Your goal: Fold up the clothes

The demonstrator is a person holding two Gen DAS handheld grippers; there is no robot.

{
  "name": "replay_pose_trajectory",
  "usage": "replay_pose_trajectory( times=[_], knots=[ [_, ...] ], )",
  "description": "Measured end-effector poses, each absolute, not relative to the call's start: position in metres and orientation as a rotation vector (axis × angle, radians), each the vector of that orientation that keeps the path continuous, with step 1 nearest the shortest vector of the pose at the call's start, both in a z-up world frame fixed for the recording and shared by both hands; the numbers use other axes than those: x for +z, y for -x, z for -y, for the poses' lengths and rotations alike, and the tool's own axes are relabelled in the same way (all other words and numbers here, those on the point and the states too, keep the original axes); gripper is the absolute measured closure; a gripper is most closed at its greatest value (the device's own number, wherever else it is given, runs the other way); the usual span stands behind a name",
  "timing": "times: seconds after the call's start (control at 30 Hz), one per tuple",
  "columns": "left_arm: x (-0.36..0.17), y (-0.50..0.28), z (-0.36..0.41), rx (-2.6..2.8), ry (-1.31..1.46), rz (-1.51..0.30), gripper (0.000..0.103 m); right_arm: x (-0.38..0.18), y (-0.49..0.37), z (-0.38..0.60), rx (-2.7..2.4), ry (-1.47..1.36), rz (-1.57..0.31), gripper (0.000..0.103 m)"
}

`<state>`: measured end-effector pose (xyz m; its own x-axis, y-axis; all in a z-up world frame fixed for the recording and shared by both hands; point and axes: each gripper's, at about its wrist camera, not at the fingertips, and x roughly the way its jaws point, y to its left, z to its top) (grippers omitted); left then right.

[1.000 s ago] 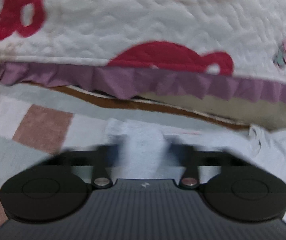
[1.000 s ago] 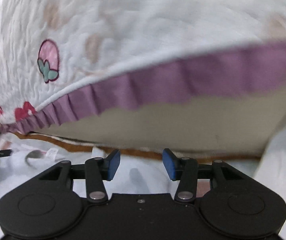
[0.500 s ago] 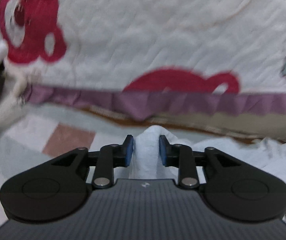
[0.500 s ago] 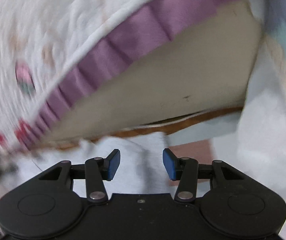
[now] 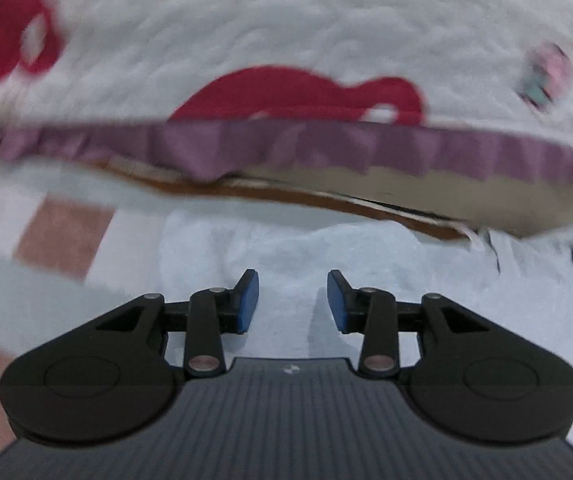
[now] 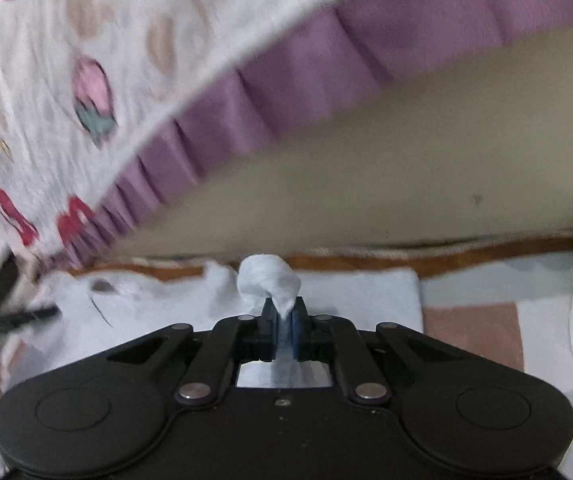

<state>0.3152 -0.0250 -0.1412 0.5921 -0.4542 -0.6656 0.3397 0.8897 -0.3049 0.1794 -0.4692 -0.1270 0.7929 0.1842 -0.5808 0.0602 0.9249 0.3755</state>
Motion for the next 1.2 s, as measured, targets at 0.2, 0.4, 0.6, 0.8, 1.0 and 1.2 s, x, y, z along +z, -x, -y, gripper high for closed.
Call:
replay_pose_trajectory(
  times=[0.2,0.4,0.6,0.8,1.0,1.2],
  knots=[
    [-0.147,-0.321,0.017,-0.393,0.137,-0.828,0.063,-0.148,-0.184,0.478,-0.12,-0.29,-0.802,0.084],
    [-0.129,-0.324,0.017,-0.435,0.133,-0.744,0.054,-0.122,-0.187,0.458,-0.265,-0.158,-0.743,0.066],
    [-0.106,-0.329,0.046,-0.623,0.152,-0.707,0.042,-0.1,-0.188,0.432,-0.134,-0.197,-0.687,0.057],
    [-0.131,-0.343,0.109,-0.578,0.024,-0.79,0.05,-0.101,-0.184,0.41,0.009,-0.274,-0.752,0.056],
    [-0.146,-0.313,0.117,-0.609,-0.067,-0.803,0.097,-0.118,-0.18,0.397,0.063,-0.229,-0.801,0.054],
    [-0.149,-0.26,0.108,-0.613,-0.106,-0.784,0.097,-0.14,-0.181,0.392,0.112,-0.085,-0.862,0.052]
  ],
)
